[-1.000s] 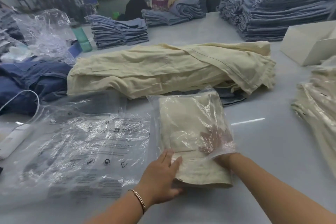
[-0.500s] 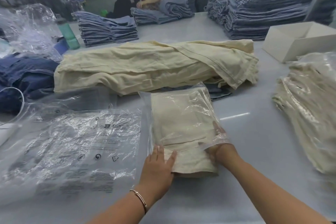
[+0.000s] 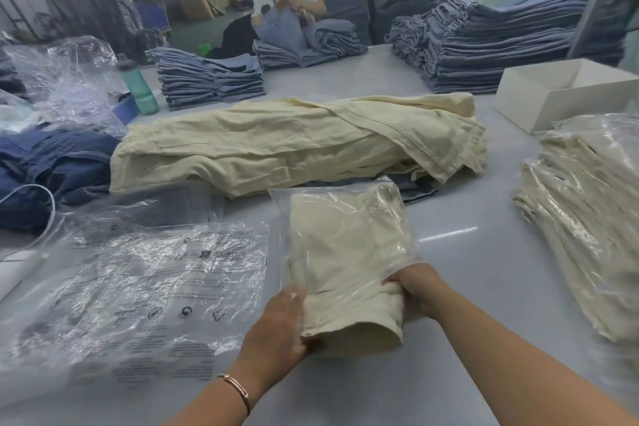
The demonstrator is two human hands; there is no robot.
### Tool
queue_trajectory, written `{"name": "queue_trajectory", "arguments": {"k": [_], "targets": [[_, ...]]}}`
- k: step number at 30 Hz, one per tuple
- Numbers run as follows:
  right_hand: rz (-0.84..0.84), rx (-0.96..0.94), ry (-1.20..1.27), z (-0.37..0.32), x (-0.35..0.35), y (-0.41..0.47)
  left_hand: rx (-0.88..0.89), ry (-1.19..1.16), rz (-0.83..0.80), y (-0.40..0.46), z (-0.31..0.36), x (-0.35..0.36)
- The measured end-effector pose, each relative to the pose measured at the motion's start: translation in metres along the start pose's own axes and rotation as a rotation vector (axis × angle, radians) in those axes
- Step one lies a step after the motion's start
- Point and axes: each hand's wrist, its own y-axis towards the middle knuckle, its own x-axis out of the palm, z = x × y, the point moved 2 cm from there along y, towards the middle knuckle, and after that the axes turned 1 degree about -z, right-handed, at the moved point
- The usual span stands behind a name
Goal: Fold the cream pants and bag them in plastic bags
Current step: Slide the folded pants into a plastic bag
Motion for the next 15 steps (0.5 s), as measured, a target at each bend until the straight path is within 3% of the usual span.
{"name": "queue_trajectory", "arguments": {"k": [3, 7, 10, 13, 15], "targets": [[-0.027, -0.050, 0.084, -0.018, 0.005, -0.002, -0.044, 0.108, 0.029, -0.003, -0.009, -0.004], [0.162, -0.145, 0.076, -0.025, 0.004, 0.010, -0.177, 0.116, 0.113, -0.003, -0.010, -0.016], [0.281, -0.072, -0.047, -0.011, 0.013, 0.021, -0.223, 0.096, 0.129, -0.008, -0.006, -0.018], [0.429, -0.216, -0.238, -0.007, 0.021, 0.034, -0.276, 0.086, 0.117, -0.016, -0.004, -0.013], [0.402, -0.271, -0.406, -0.015, 0.022, 0.042, -0.304, 0.059, 0.111, -0.018, -0.005, -0.013]]}}
